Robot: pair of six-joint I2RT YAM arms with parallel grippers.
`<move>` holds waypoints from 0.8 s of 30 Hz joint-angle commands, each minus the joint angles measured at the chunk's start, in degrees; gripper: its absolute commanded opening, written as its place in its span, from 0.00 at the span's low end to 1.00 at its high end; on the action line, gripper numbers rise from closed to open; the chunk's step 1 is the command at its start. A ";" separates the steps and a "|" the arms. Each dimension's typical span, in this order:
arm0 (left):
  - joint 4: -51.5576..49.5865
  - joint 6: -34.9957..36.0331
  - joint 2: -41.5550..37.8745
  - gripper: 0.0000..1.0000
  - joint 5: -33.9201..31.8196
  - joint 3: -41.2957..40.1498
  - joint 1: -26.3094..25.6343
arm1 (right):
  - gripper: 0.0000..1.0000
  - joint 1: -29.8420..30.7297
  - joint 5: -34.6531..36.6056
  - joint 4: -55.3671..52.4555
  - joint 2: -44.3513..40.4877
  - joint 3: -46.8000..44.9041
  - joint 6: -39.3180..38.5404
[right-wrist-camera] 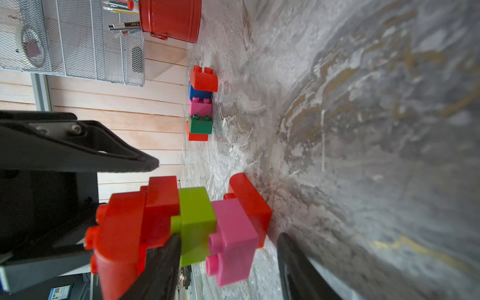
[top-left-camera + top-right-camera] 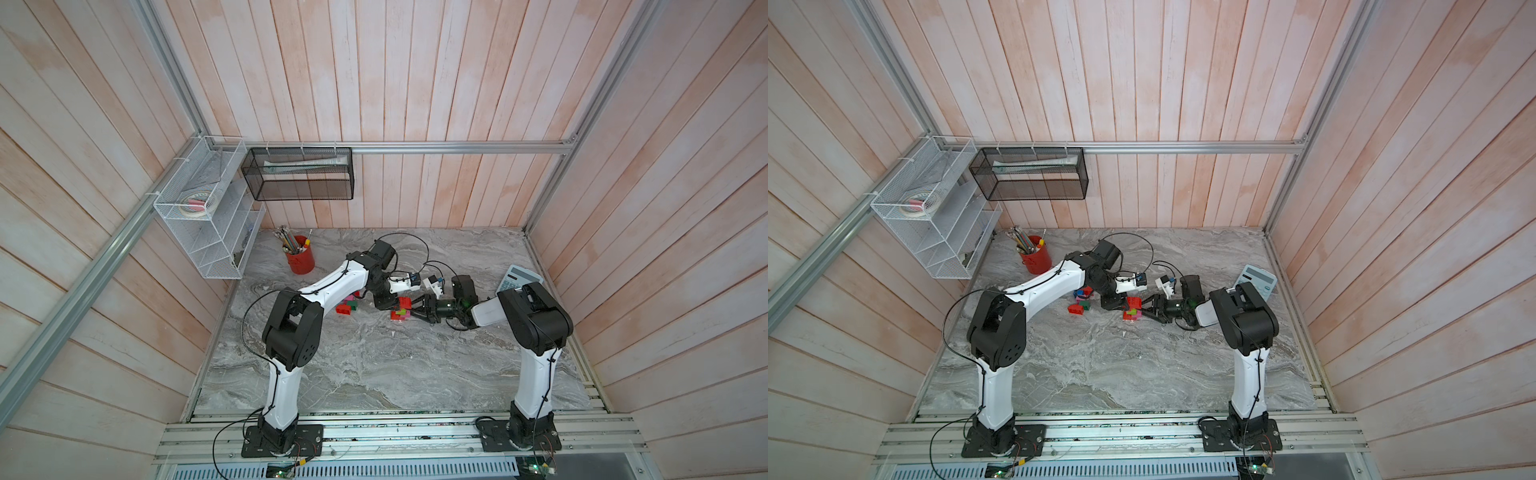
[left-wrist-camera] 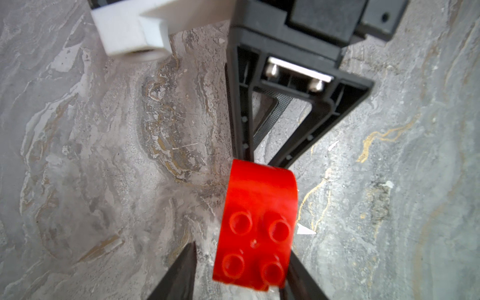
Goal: Assemble the letter s with lego
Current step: Assemble the lego brick with the lego brick.
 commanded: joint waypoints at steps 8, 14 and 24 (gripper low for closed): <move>-0.52 -0.53 -1.48 0.61 3.55 0.72 0.92 | 0.64 -1.22 0.04 -4.29 -3.47 -2.45 -3.52; -0.59 -1.12 -2.47 0.67 4.96 0.79 1.41 | 0.64 -2.38 -0.11 -5.54 -6.21 -3.89 -6.96; -1.03 -4.48 -6.82 0.78 11.02 1.77 4.51 | 0.65 0.15 16.82 -3.54 -21.04 -12.50 -37.33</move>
